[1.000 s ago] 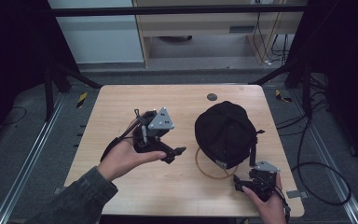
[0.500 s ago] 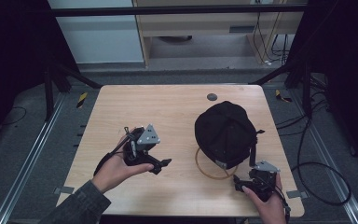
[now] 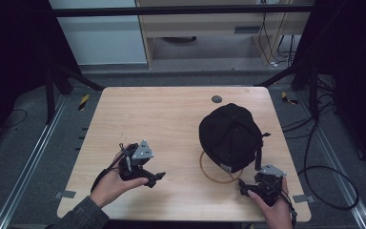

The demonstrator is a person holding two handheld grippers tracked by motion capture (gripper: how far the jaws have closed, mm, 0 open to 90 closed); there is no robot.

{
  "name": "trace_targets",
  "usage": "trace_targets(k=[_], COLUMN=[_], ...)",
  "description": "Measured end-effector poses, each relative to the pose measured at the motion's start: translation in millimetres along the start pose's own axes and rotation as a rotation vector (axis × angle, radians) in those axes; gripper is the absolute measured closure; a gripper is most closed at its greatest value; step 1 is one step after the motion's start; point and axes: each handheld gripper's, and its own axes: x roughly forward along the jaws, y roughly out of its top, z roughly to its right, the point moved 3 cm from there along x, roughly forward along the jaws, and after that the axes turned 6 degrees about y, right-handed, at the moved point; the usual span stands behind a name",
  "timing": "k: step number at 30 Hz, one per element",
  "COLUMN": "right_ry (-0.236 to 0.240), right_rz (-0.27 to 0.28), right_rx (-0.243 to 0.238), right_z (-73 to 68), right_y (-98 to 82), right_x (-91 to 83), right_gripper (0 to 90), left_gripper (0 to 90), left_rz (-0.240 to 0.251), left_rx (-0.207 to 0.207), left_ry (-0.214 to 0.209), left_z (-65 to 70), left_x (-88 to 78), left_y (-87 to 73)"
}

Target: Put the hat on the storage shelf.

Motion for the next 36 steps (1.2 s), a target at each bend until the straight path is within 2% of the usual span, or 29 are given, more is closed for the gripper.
trace_targets(k=[11,16,21,36], right_ry=[0.0,0.002,0.001,0.002], right_rz=[0.0,0.0,0.0,0.0], right_rx=[-0.001,0.005,0.005,0.005], right_z=[0.0,-0.4,-0.5,-0.5], right_y=[0.0,-0.2,-0.2,-0.2], right_x=[0.0,0.0,0.0,0.0], right_gripper=[0.4,0.4,0.4,0.4], left_gripper=[5.3,5.4,5.6,5.5], left_rz=[-0.035,-0.053,-0.075,-0.084], left_rx=[-0.025,-0.049,-0.055,-0.126], left_ry=[0.028,0.053,0.064,0.104], left_z=[-9.5,-17.4,-24.2,-45.2], left_x=[7.4,10.7,12.1,9.8], left_y=[-30.5,-45.8,-58.4,-87.1])
